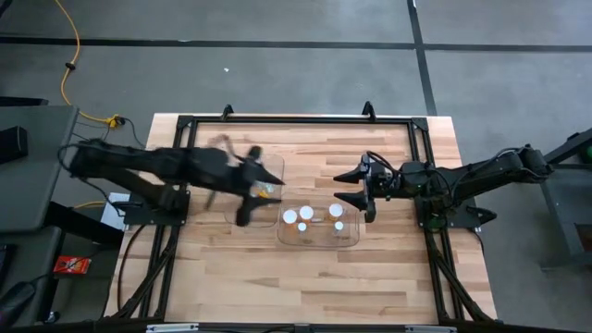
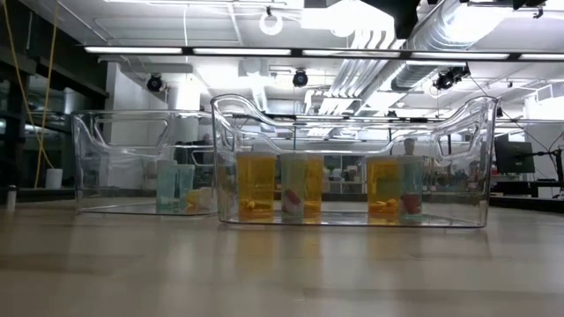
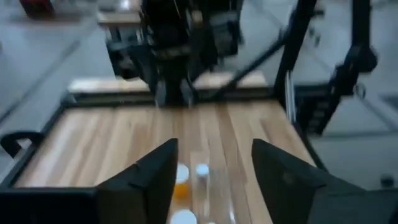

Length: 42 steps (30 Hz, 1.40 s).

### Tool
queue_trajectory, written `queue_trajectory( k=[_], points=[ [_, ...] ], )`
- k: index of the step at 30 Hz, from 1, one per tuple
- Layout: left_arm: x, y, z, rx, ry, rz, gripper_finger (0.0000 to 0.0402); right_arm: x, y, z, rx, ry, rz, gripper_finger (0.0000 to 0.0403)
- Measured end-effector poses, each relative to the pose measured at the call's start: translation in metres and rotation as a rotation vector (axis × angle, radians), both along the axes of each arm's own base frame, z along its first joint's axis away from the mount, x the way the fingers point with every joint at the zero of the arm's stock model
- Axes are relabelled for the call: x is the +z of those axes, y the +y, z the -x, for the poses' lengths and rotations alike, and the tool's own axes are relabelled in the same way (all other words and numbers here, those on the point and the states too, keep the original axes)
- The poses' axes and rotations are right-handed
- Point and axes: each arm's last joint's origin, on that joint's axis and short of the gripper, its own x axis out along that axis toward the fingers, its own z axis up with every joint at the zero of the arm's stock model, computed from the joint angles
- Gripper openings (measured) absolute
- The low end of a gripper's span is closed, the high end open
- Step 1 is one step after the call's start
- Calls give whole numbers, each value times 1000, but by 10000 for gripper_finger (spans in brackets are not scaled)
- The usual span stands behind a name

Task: Pick and place medicine bottles into bin by pill shape (circle, oval)
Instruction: Return to Home Position

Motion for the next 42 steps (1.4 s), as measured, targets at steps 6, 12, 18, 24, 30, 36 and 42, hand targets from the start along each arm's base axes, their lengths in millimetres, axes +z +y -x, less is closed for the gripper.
queue_trajectory(
  k=[6, 12, 18, 24, 30, 36, 42],
  points=[
    [-7, 7, 56, 99, -249, 12, 107, 1, 0, 0, 0, -13, 1, 232],
    [-42, 10, 100, 126, -372, 59, 9, 2, -2, 0, -38, -21, -142, 232],
    [-86, 11, 132, 131, -426, 153, 2, 2, -5, 0, -116, -30, -206, 232],
    [-125, 11, 154, 115, -502, 209, 1, 2, -6, 0, -155, -34, -208, 232],
    [-159, 10, 167, 80, -578, 291, 0, 2, -6, 0, -158, -37, -235, 190],
    [-185, 11, 172, 82, -613, 364, 0, 1, -5, 0, -121, -24, -233, 56],
    [-197, 11, 168, 93, -571, 372, 0, -1, -4, 0, -89, -1, -253, 22]
  ],
)
